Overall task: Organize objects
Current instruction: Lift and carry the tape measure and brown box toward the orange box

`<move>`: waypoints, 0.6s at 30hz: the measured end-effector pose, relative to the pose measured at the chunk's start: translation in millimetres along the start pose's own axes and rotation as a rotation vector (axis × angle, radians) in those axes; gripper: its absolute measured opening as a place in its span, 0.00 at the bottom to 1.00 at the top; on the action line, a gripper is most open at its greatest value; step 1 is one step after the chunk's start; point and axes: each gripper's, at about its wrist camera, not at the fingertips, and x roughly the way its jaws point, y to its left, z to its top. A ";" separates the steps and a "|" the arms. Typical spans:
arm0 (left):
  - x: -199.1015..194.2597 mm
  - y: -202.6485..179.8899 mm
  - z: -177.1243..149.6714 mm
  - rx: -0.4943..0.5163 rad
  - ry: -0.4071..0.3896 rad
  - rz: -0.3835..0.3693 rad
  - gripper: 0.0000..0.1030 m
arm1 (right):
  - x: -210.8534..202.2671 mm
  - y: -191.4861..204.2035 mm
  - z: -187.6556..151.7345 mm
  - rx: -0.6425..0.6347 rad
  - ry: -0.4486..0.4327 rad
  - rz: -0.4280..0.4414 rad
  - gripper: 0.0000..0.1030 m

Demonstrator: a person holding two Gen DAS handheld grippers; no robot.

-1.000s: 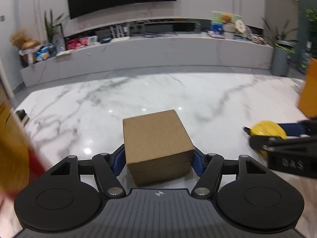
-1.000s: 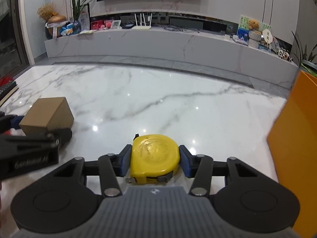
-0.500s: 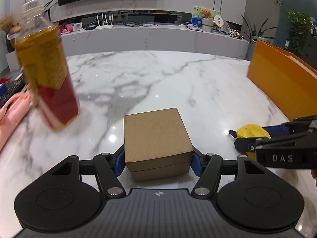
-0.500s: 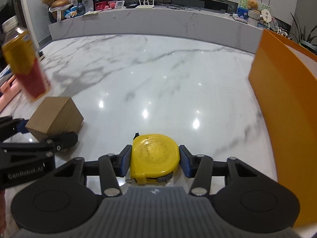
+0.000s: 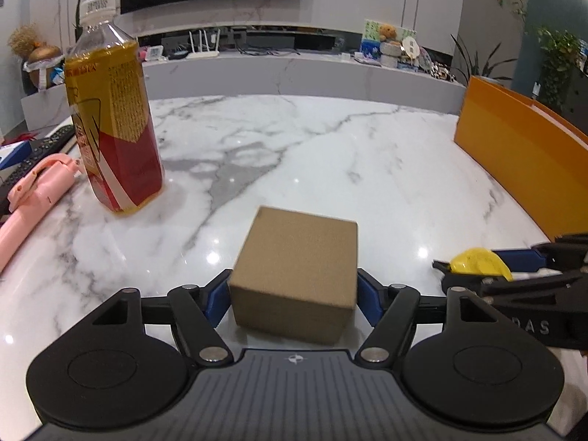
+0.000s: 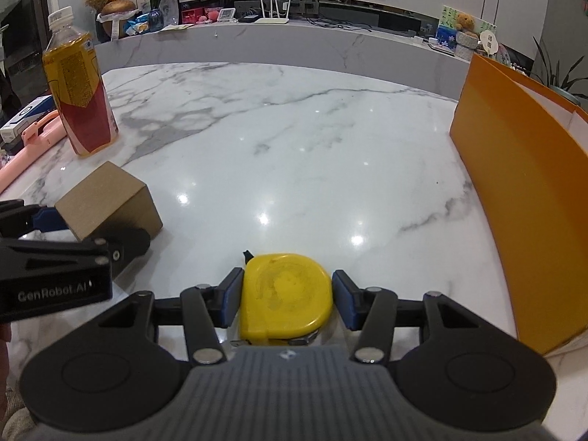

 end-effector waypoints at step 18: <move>-12.8 -5.5 -2.2 0.001 0.013 -0.032 0.70 | -6.3 -2.7 -2.8 -0.010 0.033 0.015 0.50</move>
